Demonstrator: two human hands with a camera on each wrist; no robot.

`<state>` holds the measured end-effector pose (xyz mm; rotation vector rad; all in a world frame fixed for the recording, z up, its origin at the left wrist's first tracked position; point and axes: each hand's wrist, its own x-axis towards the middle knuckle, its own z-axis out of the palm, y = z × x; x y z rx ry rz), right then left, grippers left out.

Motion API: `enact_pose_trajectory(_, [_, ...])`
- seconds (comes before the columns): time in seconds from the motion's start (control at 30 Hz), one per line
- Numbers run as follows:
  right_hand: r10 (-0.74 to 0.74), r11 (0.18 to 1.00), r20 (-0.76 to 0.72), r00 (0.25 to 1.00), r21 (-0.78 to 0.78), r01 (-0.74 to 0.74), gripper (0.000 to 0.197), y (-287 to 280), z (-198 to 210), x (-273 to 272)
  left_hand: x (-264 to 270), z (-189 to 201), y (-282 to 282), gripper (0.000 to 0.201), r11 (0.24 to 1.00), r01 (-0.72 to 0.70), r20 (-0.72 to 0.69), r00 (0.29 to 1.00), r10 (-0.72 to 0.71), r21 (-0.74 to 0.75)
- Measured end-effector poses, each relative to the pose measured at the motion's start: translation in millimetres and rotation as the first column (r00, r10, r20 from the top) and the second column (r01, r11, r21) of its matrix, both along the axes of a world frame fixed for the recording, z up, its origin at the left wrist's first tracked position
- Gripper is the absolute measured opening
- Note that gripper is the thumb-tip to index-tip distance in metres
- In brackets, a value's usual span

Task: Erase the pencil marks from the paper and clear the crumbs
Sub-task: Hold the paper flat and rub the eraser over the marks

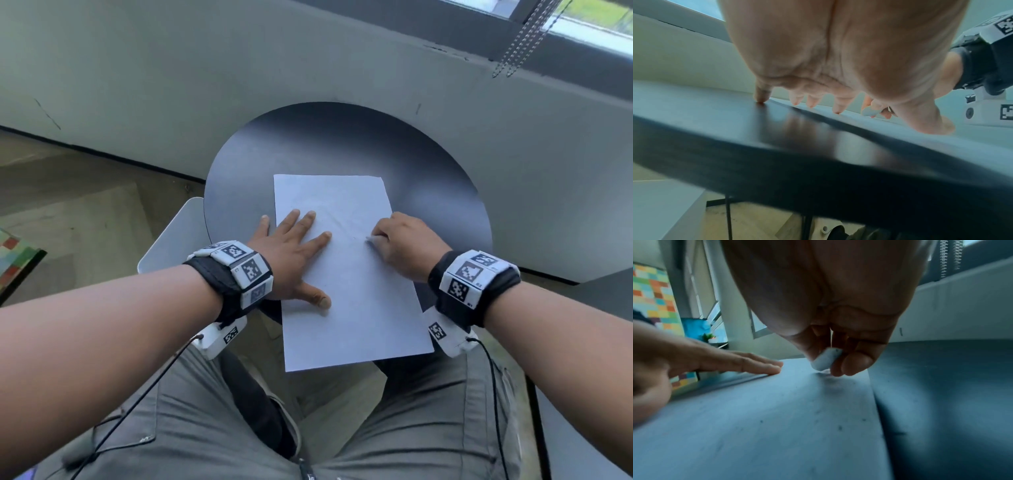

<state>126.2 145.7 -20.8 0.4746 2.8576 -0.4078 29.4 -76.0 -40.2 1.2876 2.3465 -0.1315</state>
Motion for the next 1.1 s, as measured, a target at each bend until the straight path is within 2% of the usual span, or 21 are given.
enact_pose_trajectory(0.1, [-0.12, 0.957, -0.017, 0.993, -0.266, 0.111, 0.012, -9, 6, -2, 0, -4, -7, 0.129, 1.0, -0.021, -0.019, 1.0, 0.021, 0.007])
enact_pose_trajectory(0.23, [-0.101, 0.924, 0.013, 0.995, -0.369, 0.098, 0.006, -27, 7, -5, 1, -5, -3, 0.13, 1.0, -0.026, -0.033, 0.999, 0.026, 0.006])
enact_pose_trajectory(0.27, [-0.096, 0.927, 0.017, 0.995, -0.363, 0.096, 0.012, -28, 7, -5, 1, -5, -2, 0.13, 1.0, -0.03, -0.032, 0.999, 0.03, 0.003])
enact_pose_trajectory(0.33, [0.0, 0.974, -0.006, 1.0, -0.228, -0.001, 0.019, -29, 5, -4, 2, -6, -2, 0.13, 0.999, -0.042, -0.029, 0.999, 0.042, 0.0])
enact_pose_trajectory(0.43, [0.175, 0.983, -0.032, 0.984, -0.046, -0.176, 0.016, -37, 7, 5, 5, -10, -2, 0.131, 0.998, -0.062, -0.017, 0.998, 0.062, 0.017])
enact_pose_trajectory(0.57, [0.269, 0.963, -0.021, 0.963, 0.005, -0.269, 0.015, -45, 8, 7, 9, -12, 2, 0.133, 0.997, -0.073, -0.003, 0.997, 0.073, 0.028])
enact_pose_trajectory(0.63, [0.225, 0.974, -0.011, 0.974, 0.009, -0.225, 0.013, -41, 7, 1, 10, -13, 4, 0.135, 0.996, -0.081, -0.002, 0.997, 0.081, 0.03])
enact_pose_trajectory(0.7, [0.044, 0.998, 0.002, 0.999, -0.053, -0.044, 0.013, -32, 9, -9, 11, -13, 5, 0.135, 0.996, -0.088, 0.001, 0.996, 0.088, 0.034])
enact_pose_trajectory(0.77, [-0.148, 0.976, 0.007, 0.989, -0.16, 0.148, 0.014, -26, 10, -15, 12, -13, 5, 0.135, 0.995, -0.091, -0.002, 0.996, 0.091, 0.039])
enact_pose_trajectory(0.8, [-0.183, 0.964, 0.004, 0.983, -0.195, 0.18, 0.013, -26, 10, -15, 12, -13, 5, 0.135, 0.995, -0.092, -0.001, 0.996, 0.092, 0.039])
enact_pose_trajectory(0.87, [-0.132, 0.964, 0.014, 0.991, -0.231, 0.132, 0.012, -34, 8, -11, 11, -13, 5, 0.135, 0.995, -0.09, 0.001, 0.996, 0.09, 0.039])
enact_pose_trajectory(0.97, [0.096, 0.962, 0.109, 0.989, -0.264, -0.064, 0.008, -51, 6, -2, 11, -14, 5, 0.134, 0.995, -0.089, 0.001, 0.996, 0.089, 0.046])
enact_pose_trajectory(1.0, [0.126, 0.964, 0.123, 0.984, -0.249, -0.092, 0.009, -52, 7, -3, 12, -14, 5, 0.134, 0.995, -0.086, -0.001, 0.996, 0.086, 0.044])
enact_pose_trajectory(1.03, [0.099, 0.974, 0.109, 0.989, -0.216, -0.074, 0.011, -49, 7, -8, 12, -13, 5, 0.134, 0.996, -0.082, -0.005, 0.997, 0.083, 0.042])
enact_pose_trajectory(1.1, [-0.065, 0.981, 0.064, 0.996, -0.178, 0.075, 0.015, -36, 9, -22, 12, -12, 5, 0.134, 0.996, -0.084, -0.007, 0.996, 0.084, 0.041])
